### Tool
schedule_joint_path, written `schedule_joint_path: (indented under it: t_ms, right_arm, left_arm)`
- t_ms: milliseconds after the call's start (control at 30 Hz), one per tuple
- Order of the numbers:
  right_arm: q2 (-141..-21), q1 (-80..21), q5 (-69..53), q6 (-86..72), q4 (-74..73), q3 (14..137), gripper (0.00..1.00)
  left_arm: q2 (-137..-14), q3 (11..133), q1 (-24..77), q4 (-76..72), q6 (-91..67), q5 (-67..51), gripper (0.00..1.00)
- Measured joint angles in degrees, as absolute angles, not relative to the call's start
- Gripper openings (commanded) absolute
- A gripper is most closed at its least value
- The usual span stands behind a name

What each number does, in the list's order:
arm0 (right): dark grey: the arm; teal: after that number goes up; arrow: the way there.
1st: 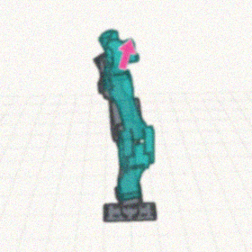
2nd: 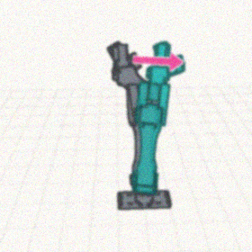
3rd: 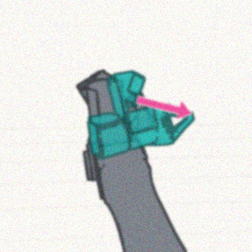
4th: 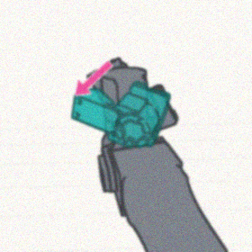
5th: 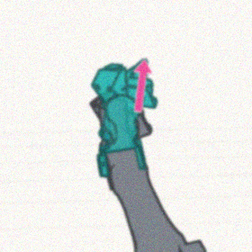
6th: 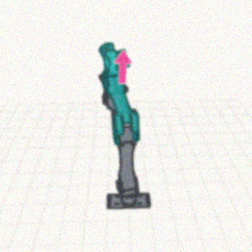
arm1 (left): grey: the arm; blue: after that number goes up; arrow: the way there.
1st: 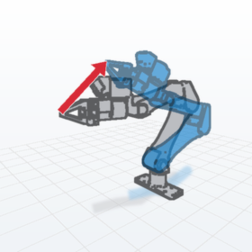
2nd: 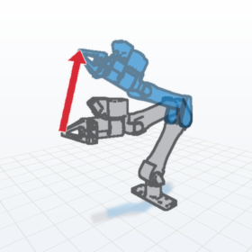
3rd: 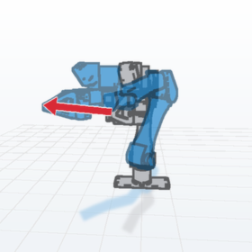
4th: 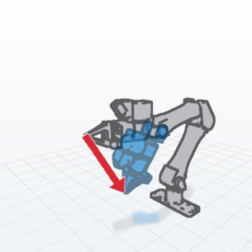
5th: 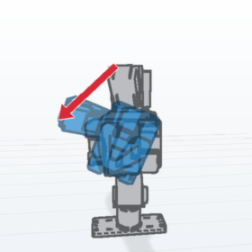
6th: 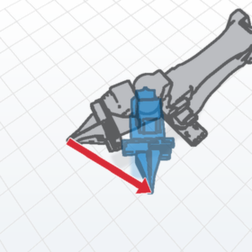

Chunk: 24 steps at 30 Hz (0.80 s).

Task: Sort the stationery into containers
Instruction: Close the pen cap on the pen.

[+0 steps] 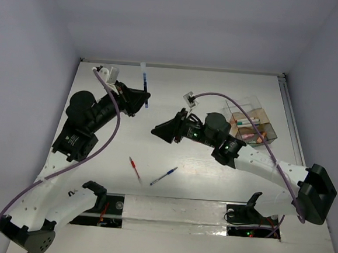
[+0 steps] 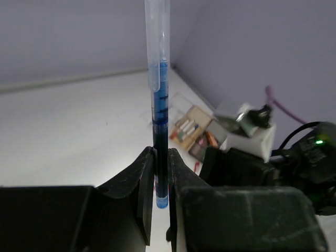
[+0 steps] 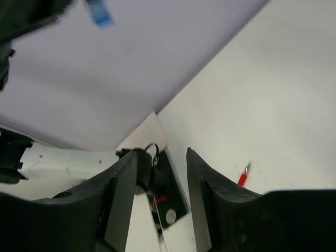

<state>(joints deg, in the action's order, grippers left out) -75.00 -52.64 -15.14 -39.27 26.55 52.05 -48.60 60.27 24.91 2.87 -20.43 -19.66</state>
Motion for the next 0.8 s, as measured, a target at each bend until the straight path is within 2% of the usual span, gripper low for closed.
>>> schedule_joint_path:
  t_ms: [200,367,433,600,800]
  right_arm:
    - [-70.78,-47.44,-22.46,-40.77,22.9,49.06,0.52]
    - [-66.41,-42.94,-27.05,-39.22,21.93,49.82,0.68]
    - [-66.54,-42.76,-29.02,-37.26,20.18,52.25,0.71]
    - [-69.1,-42.76,-32.25,-32.73,17.02,60.27,0.72]
    - [-74.0,-42.76,-33.01,-30.15,16.19,66.41,0.68]
  left_arm:
    - [-43.59,55.7,24.91,-2.37,-20.36,-17.65,0.0]
    - [-42.63,52.25,24.91,-2.55,-20.1,-19.53,0.0]
    - [-42.68,50.87,24.91,-2.59,-20.03,-21.52,0.0]
    - [-42.78,47.48,24.91,-3.88,-20.86,-27.53,0.0]
    - [-43.11,44.36,24.91,-7.44,-22.92,-32.47,0.0]
